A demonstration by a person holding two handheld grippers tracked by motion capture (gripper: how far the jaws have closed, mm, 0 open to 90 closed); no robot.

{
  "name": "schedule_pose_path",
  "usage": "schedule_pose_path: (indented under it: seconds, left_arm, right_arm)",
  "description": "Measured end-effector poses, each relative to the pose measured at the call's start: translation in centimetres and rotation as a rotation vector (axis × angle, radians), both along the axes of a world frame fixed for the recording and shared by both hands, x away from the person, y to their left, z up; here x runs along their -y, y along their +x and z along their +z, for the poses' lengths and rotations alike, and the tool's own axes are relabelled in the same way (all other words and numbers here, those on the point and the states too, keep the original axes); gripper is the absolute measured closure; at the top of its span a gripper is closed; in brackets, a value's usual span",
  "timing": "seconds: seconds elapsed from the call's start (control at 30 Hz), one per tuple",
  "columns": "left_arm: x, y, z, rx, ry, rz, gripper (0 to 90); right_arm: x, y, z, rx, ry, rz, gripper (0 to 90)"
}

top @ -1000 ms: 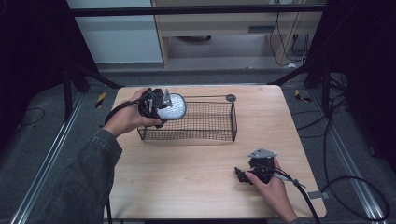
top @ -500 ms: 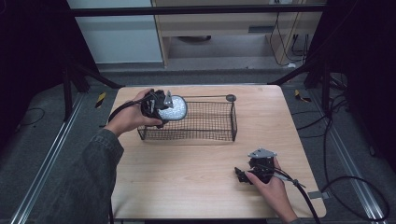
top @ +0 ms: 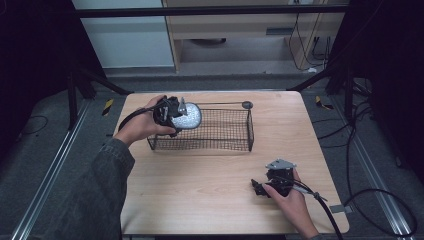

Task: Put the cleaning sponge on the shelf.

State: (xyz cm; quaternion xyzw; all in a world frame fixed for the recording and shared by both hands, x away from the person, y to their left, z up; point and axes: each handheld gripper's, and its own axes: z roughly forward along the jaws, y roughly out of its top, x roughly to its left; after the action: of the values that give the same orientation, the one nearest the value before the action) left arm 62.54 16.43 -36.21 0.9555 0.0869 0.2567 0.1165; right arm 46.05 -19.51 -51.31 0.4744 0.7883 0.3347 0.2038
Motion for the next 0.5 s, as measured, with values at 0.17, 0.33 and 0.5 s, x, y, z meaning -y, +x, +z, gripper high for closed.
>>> schedule_pose_path:
  seconds: [0.17,0.33,0.5]
  left_arm:
    - [0.0,0.2,-0.4,-0.009,-0.002,-0.004,12.4]
    - [-0.1,0.3,-0.8,-0.013,0.002,-0.001,12.5]
    - [0.1,0.4,-1.1,-0.021,0.009,-0.001,12.5]
  right_arm:
    - [0.0,0.0,0.0,-0.001,0.003,0.0,0.4]
    - [0.0,0.0,0.0,-0.001,0.002,0.0,0.4]
    - [0.0,0.0,0.0,0.0,0.0,0.0,0.4]
